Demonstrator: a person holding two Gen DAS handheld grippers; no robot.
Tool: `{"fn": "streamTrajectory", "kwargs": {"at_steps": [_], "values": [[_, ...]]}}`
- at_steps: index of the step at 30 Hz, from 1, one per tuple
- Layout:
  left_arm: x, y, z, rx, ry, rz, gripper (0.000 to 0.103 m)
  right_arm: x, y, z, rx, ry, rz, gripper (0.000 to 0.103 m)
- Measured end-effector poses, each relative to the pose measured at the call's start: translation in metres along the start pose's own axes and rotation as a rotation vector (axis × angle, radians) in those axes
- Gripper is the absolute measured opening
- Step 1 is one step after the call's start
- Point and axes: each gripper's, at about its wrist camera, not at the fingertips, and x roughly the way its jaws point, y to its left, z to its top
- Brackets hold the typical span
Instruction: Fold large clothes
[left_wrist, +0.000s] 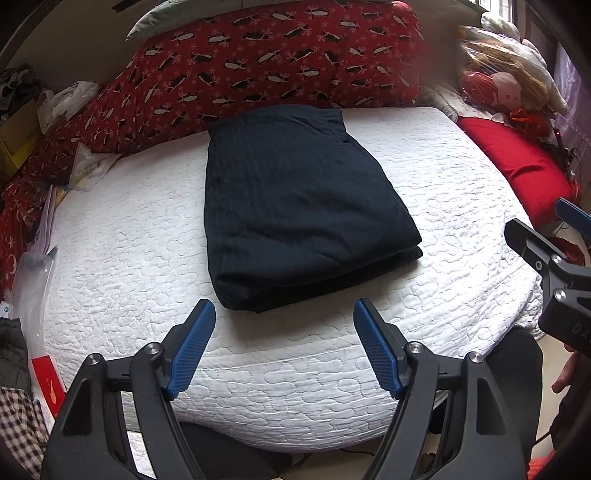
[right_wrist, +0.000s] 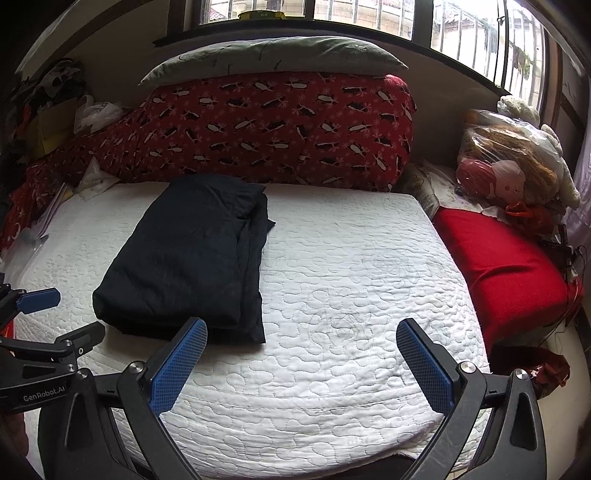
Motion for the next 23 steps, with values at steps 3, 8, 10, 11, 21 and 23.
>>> {"fn": "streamTrajectory", "kwargs": {"at_steps": [3, 8, 10, 11, 21, 23], "values": [[-0.0015, -0.0017, -0.0028, -0.001, 0.000, -0.010, 0.077, -0.0002, -0.0003, -0.0005, 0.001, 0.001, 0.002, 0.103], [-0.0011, -0.0038, -0.0055, -0.009, 0.016, -0.021, 0.077, 0.0002, -0.0008, -0.0016, 0.004, 0.003, 0.006, 0.103], [-0.0028, -0.0037, -0.0072, -0.027, 0.011, -0.038, 0.077, -0.0001, -0.0009, -0.0021, 0.006, 0.002, 0.009, 0.103], [-0.0035, -0.0034, -0.0076, -0.036, 0.009, -0.049, 0.077, -0.0002, -0.0006, -0.0026, 0.007, 0.002, 0.010, 0.103], [0.0012, -0.0063, -0.0055, -0.055, 0.054, -0.063, 0.077, 0.0024, -0.0036, -0.0036, 0.016, 0.008, 0.018, 0.103], [0.0008, -0.0079, -0.0055, -0.053, 0.053, -0.060, 0.077, 0.0026, -0.0052, -0.0038, 0.018, 0.008, 0.016, 0.103]]}}
